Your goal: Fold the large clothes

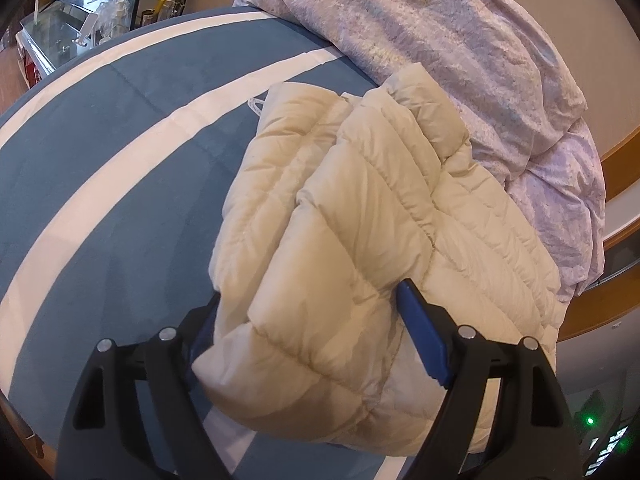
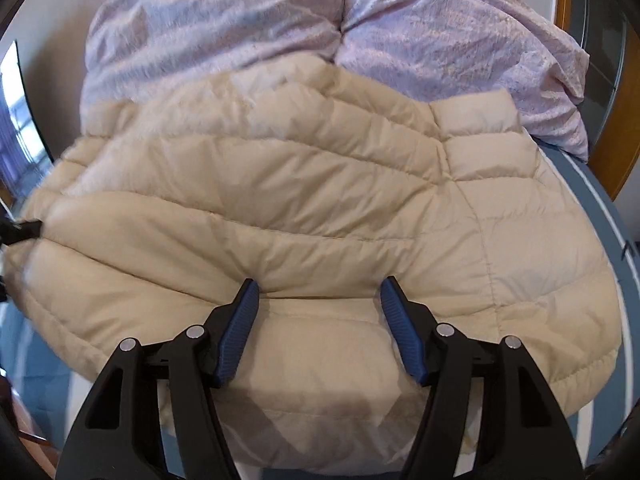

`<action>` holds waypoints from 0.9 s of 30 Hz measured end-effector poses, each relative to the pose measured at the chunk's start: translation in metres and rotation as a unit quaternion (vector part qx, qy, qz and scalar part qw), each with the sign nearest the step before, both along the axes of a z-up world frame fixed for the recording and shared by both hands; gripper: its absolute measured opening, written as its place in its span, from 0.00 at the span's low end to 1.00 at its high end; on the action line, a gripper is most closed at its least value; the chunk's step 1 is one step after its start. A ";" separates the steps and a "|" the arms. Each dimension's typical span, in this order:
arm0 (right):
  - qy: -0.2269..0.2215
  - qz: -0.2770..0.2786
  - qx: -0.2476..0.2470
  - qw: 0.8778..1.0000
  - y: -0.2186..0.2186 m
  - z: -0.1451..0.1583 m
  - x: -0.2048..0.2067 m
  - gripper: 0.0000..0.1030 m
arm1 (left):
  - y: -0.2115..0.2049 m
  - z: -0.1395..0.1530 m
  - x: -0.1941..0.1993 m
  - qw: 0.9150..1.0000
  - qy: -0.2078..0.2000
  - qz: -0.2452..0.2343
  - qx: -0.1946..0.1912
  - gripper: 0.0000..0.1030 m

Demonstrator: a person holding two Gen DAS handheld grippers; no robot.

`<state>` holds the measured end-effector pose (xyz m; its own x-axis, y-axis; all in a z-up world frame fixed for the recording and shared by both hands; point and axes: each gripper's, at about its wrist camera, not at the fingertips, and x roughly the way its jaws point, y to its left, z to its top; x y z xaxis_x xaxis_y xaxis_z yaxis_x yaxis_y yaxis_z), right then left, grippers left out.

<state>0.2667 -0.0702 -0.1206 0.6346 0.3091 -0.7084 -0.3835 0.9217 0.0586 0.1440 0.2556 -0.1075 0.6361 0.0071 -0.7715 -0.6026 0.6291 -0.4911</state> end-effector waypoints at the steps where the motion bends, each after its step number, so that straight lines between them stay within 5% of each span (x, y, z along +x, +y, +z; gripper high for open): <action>1: -0.005 0.002 0.005 1.000 0.001 0.002 -0.002 0.63 | 0.000 0.000 0.000 1.000 0.000 0.000 0.000 0.78; 6: 0.006 0.006 -0.022 1.000 0.016 -0.011 0.005 0.64 | 0.000 0.000 0.002 1.000 -0.003 0.002 0.001 0.77; 14: 0.017 0.004 -0.024 1.000 0.020 -0.016 0.010 0.64 | 0.000 0.010 0.003 0.999 -0.041 -0.011 -0.029 0.26; 27: 0.024 0.008 -0.006 1.000 0.017 -0.018 0.011 0.64 | -0.054 0.099 0.016 0.983 -0.163 -0.089 -0.017 0.18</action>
<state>0.2776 -0.0532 -0.1390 0.5950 0.3101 -0.7415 -0.3961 0.9159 0.0652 0.1601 0.2015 -0.0081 0.8382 -0.1483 -0.5248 -0.2922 0.6905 -0.6617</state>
